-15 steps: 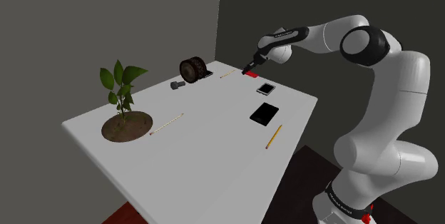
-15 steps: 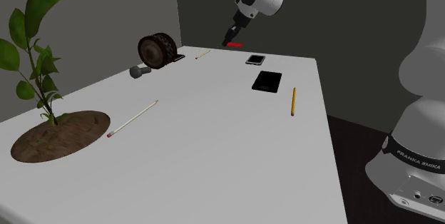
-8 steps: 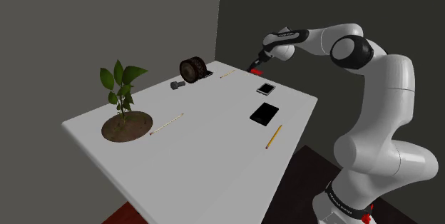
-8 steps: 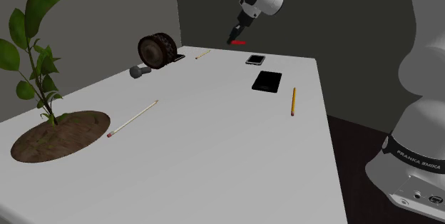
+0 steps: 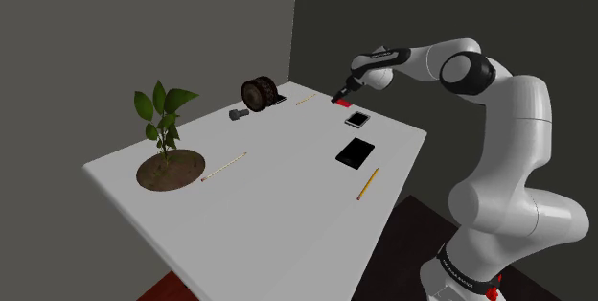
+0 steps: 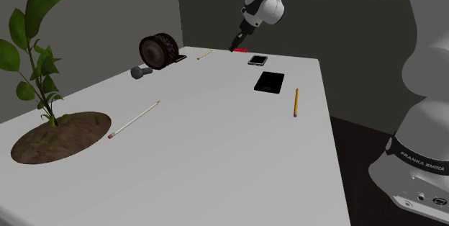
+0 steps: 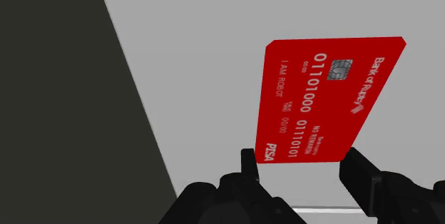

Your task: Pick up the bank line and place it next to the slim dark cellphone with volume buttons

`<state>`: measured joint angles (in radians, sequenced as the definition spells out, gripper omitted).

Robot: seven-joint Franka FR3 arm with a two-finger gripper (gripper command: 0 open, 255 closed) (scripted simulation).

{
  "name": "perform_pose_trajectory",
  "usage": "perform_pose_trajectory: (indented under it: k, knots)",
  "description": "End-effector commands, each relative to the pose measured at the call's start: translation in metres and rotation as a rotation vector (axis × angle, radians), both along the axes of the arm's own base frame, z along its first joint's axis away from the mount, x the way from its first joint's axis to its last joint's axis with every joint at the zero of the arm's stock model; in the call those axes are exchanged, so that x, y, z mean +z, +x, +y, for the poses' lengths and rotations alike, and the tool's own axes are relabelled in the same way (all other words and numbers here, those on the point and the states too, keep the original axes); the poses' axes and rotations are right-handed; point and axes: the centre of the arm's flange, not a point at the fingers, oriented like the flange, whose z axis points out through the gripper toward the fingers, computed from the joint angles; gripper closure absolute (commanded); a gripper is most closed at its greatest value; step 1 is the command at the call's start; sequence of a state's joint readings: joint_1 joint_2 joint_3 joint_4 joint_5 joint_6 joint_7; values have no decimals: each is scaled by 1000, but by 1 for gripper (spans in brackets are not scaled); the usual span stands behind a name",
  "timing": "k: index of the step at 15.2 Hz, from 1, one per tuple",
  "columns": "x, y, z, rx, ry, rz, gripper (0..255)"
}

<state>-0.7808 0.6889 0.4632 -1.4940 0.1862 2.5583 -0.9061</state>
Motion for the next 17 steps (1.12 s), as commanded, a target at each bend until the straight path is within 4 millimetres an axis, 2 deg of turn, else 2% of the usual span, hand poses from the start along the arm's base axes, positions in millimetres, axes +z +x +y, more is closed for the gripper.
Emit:
perform_pose_trajectory:
  k: [1,3,11,12,17]
  knots:
    - [-12,0,0,0,0,0,255]
    - [-20,0,0,0,0,0,255]
    - [-20,0,0,0,0,0,255]
    - [-20,0,0,0,0,0,0]
    - [-20,0,0,0,0,0,0]
